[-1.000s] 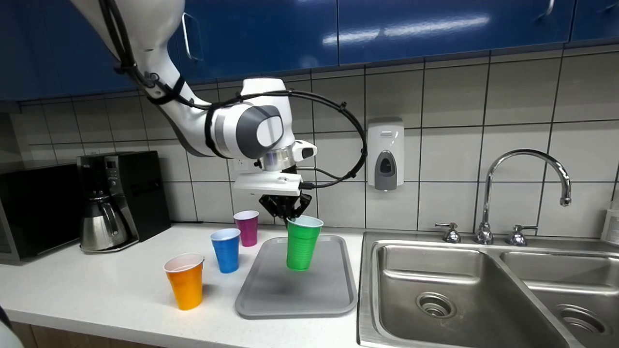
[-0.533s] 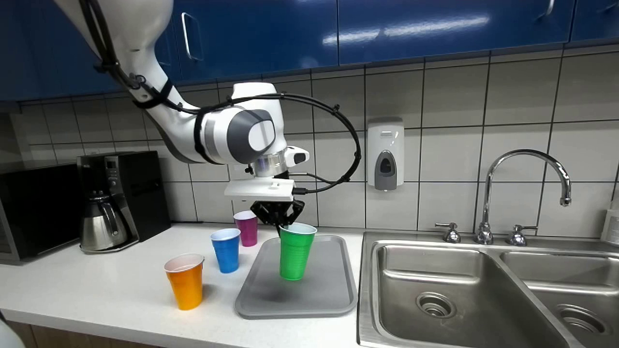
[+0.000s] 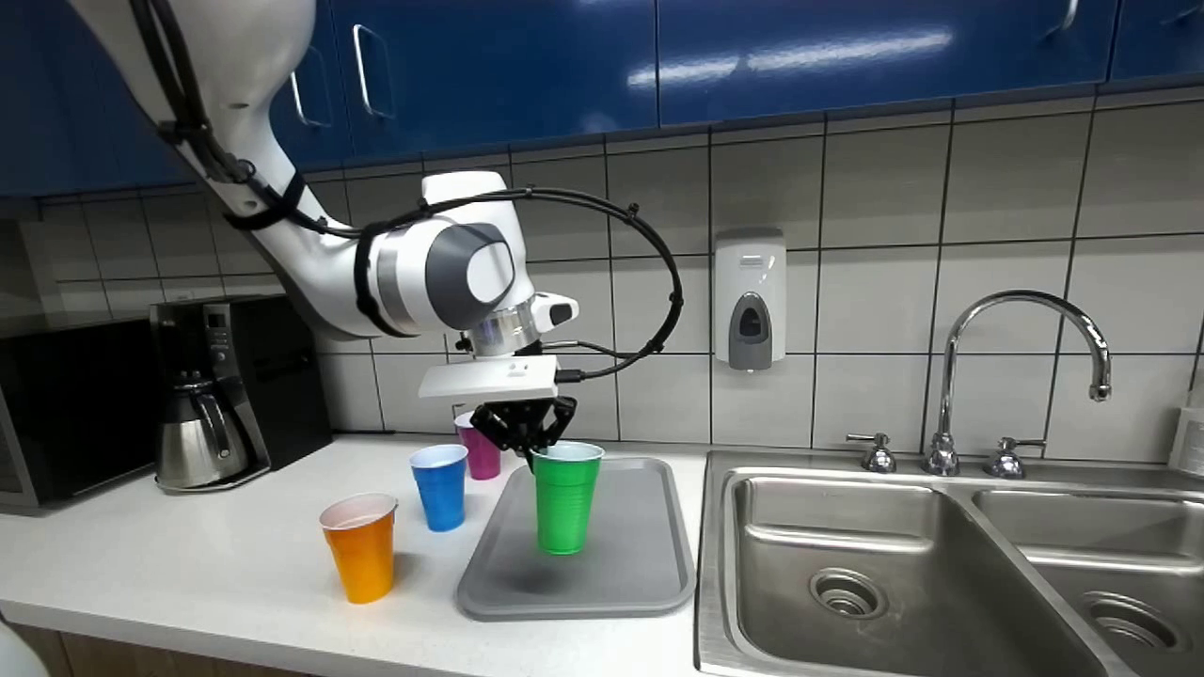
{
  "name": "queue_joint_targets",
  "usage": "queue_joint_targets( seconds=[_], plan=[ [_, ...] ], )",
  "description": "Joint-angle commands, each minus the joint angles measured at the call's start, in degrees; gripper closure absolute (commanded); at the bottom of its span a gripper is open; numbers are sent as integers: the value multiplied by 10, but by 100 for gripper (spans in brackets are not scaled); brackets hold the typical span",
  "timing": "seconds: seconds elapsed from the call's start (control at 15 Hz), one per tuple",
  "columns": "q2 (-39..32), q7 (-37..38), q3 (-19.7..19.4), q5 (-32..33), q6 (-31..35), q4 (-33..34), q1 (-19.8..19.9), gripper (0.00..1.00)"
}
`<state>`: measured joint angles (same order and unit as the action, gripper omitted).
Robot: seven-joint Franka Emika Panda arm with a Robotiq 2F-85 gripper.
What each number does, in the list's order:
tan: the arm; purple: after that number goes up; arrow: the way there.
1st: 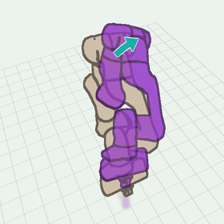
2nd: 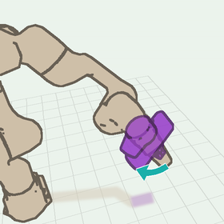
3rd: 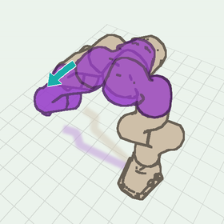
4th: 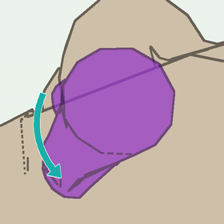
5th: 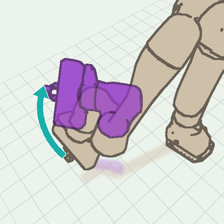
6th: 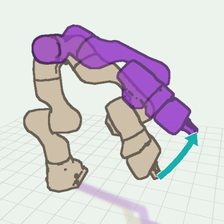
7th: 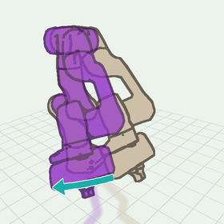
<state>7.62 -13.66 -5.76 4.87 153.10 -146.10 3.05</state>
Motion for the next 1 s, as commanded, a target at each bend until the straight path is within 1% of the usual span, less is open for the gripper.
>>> queue_joint_targets(
  seconds=[0.0,0.47,0.93],
  plan=[
    [15,43,15,51,36,-29,10,99],
    [21,99,18,125,107,-68,24,99],
    [32,103,13,144,126,-87,41,99]
  ],
)
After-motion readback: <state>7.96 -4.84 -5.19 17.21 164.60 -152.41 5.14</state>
